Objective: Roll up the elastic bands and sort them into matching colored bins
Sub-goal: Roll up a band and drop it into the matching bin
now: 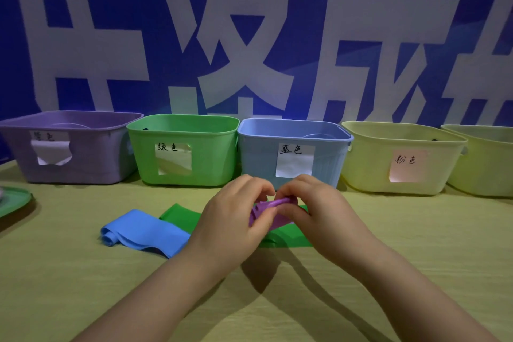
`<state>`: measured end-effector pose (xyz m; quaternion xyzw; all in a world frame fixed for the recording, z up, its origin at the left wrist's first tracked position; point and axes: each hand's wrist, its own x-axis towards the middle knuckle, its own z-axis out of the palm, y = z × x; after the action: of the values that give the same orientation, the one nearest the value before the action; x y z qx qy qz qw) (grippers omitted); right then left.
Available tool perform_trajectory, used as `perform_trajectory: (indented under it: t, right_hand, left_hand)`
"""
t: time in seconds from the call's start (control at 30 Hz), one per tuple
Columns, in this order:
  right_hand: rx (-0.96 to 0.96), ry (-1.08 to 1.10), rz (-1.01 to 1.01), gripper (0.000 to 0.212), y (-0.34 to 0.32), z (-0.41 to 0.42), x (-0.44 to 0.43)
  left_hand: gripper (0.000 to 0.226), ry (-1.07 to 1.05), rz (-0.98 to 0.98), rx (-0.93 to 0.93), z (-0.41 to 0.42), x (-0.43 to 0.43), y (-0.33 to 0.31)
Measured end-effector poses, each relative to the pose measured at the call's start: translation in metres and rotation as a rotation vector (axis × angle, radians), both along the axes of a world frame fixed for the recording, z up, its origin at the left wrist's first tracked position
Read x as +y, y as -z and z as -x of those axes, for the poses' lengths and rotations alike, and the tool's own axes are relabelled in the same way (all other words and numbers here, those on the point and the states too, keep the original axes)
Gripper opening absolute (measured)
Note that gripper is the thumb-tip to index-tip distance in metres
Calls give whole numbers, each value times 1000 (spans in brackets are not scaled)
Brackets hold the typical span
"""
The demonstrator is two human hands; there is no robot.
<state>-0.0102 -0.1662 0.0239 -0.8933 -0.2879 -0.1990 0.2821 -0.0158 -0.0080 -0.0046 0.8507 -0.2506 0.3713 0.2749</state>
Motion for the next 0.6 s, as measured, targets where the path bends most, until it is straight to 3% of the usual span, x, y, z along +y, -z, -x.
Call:
perform_trajectory:
  t: [0.33, 0.6]
  right_hand:
    - [79, -38, 25, 26, -1, 0, -3]
    - [-2, -5, -45, 9, 1, 2, 0]
  left_hand:
    - [24, 41, 54, 39, 0, 4, -2]
    - [29, 30, 59, 120, -3, 7, -4]
